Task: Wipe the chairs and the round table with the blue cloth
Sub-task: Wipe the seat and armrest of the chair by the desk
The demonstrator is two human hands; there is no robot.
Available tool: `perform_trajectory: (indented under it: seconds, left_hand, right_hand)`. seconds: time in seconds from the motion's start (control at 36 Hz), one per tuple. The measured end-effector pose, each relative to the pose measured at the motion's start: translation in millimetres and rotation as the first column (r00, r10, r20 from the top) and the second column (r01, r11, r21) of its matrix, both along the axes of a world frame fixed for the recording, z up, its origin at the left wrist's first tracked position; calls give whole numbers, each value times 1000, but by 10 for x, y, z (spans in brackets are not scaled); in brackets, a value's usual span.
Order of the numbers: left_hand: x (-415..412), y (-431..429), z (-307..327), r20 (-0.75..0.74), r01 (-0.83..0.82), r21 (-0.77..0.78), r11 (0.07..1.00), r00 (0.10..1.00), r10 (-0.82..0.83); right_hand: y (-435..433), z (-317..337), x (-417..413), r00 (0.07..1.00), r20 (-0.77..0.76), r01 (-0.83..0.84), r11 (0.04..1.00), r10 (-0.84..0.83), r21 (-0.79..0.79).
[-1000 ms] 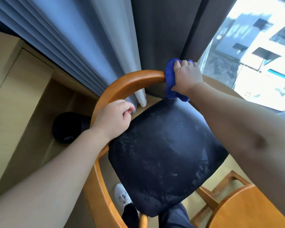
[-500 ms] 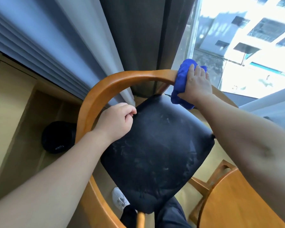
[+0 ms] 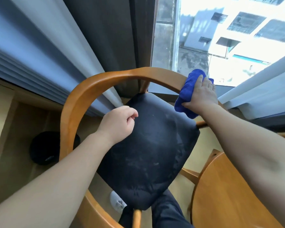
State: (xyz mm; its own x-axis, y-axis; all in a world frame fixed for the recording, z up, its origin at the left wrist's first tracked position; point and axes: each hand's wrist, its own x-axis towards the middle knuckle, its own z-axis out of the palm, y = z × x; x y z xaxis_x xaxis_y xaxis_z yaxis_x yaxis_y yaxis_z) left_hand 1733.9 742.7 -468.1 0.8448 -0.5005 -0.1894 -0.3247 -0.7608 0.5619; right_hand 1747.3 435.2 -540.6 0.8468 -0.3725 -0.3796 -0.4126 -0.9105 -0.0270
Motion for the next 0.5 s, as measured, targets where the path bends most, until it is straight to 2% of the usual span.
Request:
perform_trajectory:
  seconds: [0.5]
  left_hand:
    - [-220, -251, 0, -8, 130, 23, 991, 991, -130]
  right_hand:
    - [-454, 30, -936, 986, -35, 162, 984, -165, -80]
